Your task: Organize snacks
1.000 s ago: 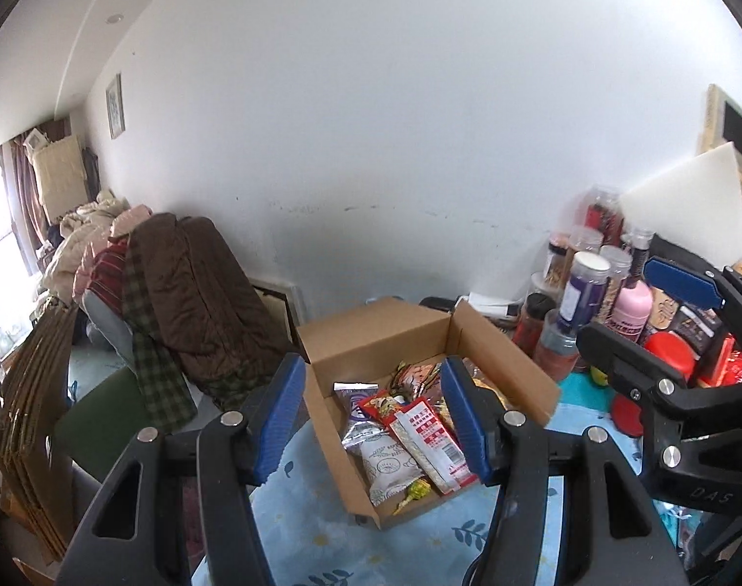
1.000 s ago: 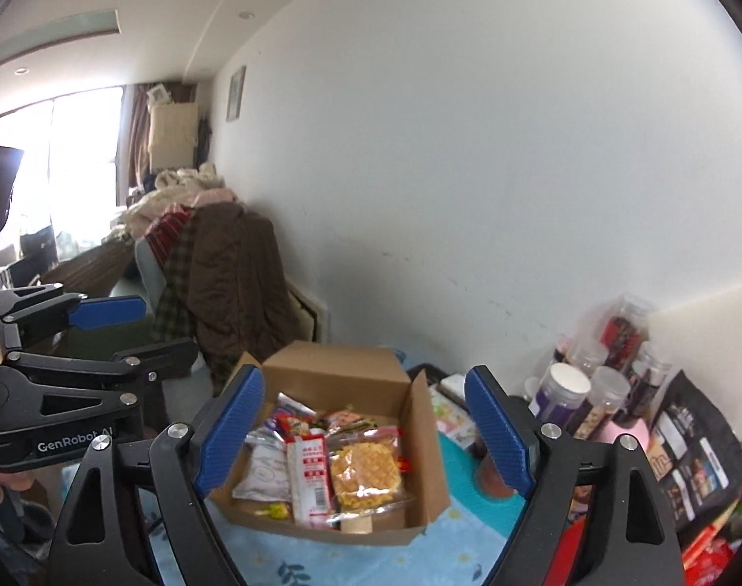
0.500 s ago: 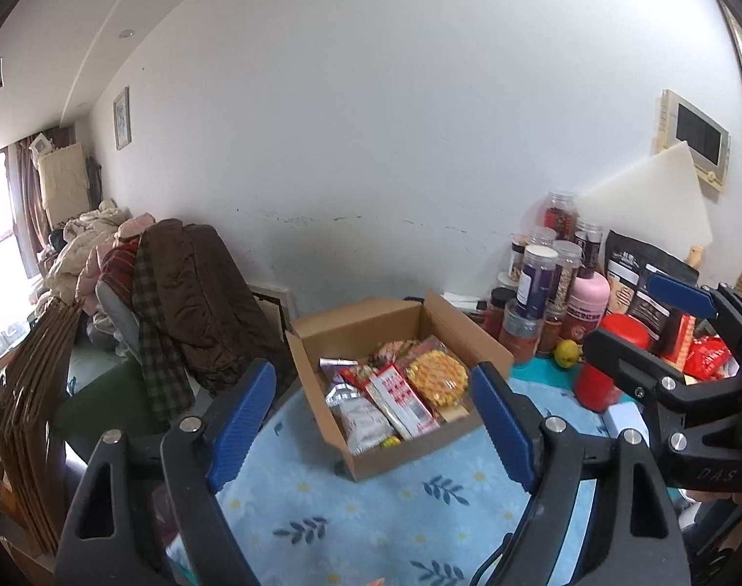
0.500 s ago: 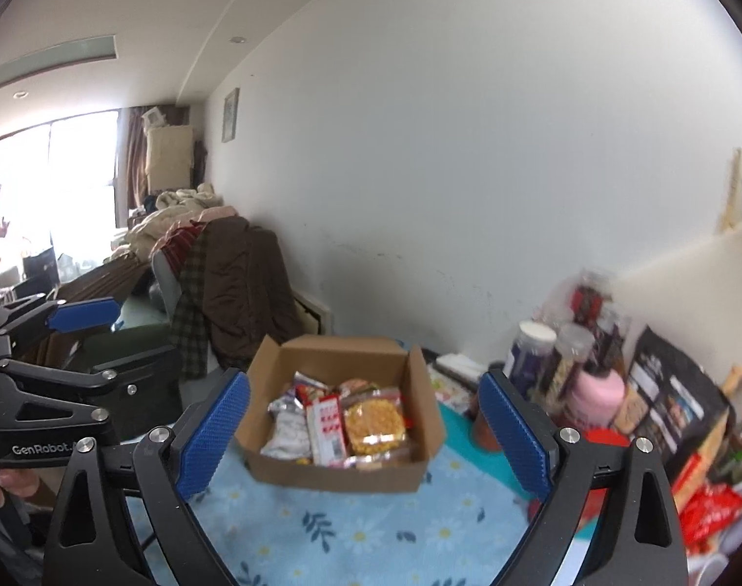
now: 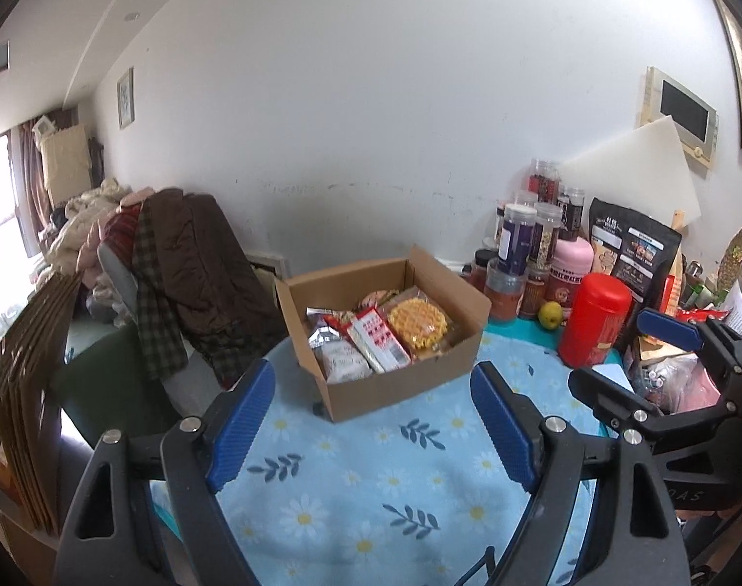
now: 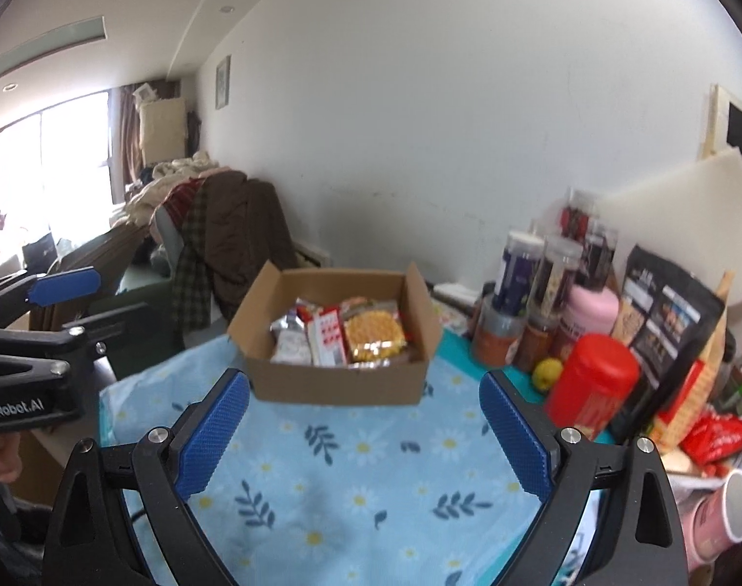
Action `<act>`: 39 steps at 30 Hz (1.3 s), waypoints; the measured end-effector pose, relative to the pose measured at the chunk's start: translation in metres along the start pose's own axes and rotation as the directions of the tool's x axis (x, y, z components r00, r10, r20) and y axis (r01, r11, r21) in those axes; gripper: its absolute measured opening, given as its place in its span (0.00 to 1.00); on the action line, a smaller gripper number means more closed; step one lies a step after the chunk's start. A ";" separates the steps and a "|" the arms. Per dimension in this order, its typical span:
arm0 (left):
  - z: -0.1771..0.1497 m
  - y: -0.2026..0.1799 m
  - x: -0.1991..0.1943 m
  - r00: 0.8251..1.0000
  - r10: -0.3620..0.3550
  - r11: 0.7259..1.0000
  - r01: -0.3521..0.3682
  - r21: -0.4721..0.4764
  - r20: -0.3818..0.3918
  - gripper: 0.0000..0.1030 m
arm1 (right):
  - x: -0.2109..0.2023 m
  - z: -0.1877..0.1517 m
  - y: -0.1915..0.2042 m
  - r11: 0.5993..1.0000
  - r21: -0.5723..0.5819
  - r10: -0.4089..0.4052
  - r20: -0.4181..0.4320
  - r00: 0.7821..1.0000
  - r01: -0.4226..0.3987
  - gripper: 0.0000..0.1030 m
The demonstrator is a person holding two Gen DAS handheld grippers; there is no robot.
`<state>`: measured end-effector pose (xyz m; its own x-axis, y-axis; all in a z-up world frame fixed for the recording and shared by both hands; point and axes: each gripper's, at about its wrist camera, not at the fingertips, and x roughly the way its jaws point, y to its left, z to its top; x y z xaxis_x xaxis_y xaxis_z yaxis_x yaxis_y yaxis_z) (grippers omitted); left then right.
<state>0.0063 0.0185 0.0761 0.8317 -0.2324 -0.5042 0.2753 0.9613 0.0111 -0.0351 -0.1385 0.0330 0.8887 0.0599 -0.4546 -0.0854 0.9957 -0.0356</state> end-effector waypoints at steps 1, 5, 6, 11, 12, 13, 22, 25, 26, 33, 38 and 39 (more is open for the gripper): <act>-0.002 0.000 0.001 1.000 0.005 1.000 -0.005 -0.003 -0.010 0.80 | 0.000 -0.003 -0.001 1.000 0.002 0.007 -0.004 1.000 -0.007 0.94; -0.011 0.000 0.004 0.999 0.009 1.000 -0.010 -0.024 -0.040 0.80 | 0.004 -0.012 -0.002 0.999 0.005 0.034 -0.024 0.999 -0.034 0.94; -0.013 0.001 0.004 0.999 0.007 1.000 -0.009 -0.030 -0.042 0.80 | 0.005 -0.013 -0.002 0.999 0.000 0.033 -0.028 0.999 -0.033 0.94; -0.016 0.002 0.003 0.999 0.012 0.998 -0.015 -0.054 -0.042 0.80 | 0.004 -0.015 -0.001 0.999 -0.022 0.046 -0.031 0.998 -0.046 0.94; -0.016 0.002 0.003 0.999 0.013 0.998 -0.016 -0.056 -0.041 0.80 | 0.004 -0.015 -0.001 0.999 -0.024 0.047 -0.030 0.998 -0.048 0.94; -0.016 0.002 0.002 0.999 0.011 0.998 -0.013 -0.057 -0.039 0.80 | 0.004 -0.014 -0.001 0.998 -0.026 0.049 -0.030 0.998 -0.050 0.94; -0.017 0.004 0.003 0.999 0.011 0.997 -0.014 -0.076 -0.044 0.80 | 0.003 -0.013 0.001 0.997 -0.034 0.066 -0.032 0.997 -0.067 0.94; -0.018 0.005 0.002 0.999 0.017 0.997 -0.021 -0.081 -0.046 0.80 | 0.003 -0.013 0.002 0.996 -0.035 0.075 -0.030 0.997 -0.076 0.94; -0.018 0.006 0.002 0.999 0.018 0.996 -0.022 -0.082 -0.045 0.80 | 0.003 -0.013 0.002 0.996 -0.035 0.076 -0.030 0.997 -0.077 0.94; -0.018 0.005 0.001 0.999 0.024 0.997 -0.027 -0.075 -0.040 0.80 | 0.005 -0.013 0.001 0.997 -0.028 0.078 -0.033 0.996 -0.079 0.94; -0.018 0.003 0.003 0.999 0.014 0.997 -0.017 -0.072 -0.048 0.80 | 0.007 -0.014 0.001 0.997 -0.024 0.074 -0.035 0.997 -0.075 0.94; -0.018 0.002 0.004 0.999 0.012 0.997 -0.015 -0.071 -0.051 0.80 | 0.007 -0.014 0.001 0.997 -0.024 0.072 -0.036 0.997 -0.073 0.94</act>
<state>0.0017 0.0225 0.0588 0.8095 -0.2133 -0.5471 0.2277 0.9728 -0.0423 -0.0351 -0.1385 0.0170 0.8634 0.1288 -0.4878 -0.1607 0.9867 -0.0239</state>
